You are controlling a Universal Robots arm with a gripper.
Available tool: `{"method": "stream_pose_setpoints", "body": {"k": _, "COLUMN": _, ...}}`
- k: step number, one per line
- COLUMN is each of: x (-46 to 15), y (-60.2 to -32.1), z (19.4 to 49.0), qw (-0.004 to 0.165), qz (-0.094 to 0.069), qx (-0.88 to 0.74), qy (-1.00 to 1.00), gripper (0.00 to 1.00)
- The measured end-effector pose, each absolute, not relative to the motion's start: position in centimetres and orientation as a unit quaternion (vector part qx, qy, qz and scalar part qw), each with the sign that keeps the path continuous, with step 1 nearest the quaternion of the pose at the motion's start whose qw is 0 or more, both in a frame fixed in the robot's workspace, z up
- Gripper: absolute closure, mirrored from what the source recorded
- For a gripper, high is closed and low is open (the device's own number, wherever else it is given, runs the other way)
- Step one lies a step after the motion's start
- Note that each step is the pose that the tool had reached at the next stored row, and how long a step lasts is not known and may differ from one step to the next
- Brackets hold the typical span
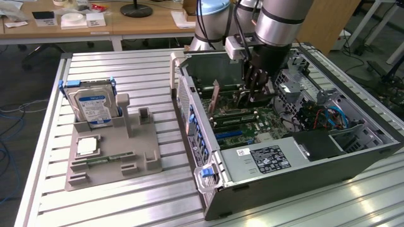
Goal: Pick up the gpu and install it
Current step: 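Insert the gpu into the slot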
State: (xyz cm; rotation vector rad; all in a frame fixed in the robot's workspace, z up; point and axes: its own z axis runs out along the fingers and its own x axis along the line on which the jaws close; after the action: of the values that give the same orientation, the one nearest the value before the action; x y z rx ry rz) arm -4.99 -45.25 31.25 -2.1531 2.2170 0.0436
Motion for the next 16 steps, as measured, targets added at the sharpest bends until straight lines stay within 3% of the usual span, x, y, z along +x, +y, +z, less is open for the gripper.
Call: {"method": "stream_pose_setpoints", "body": {"k": 16, "x": -5.3, "y": -46.1, "z": 27.7, "qw": 0.025, "qz": 0.009, "qx": -0.684, "qy": 0.729, "gripper": 0.72}}
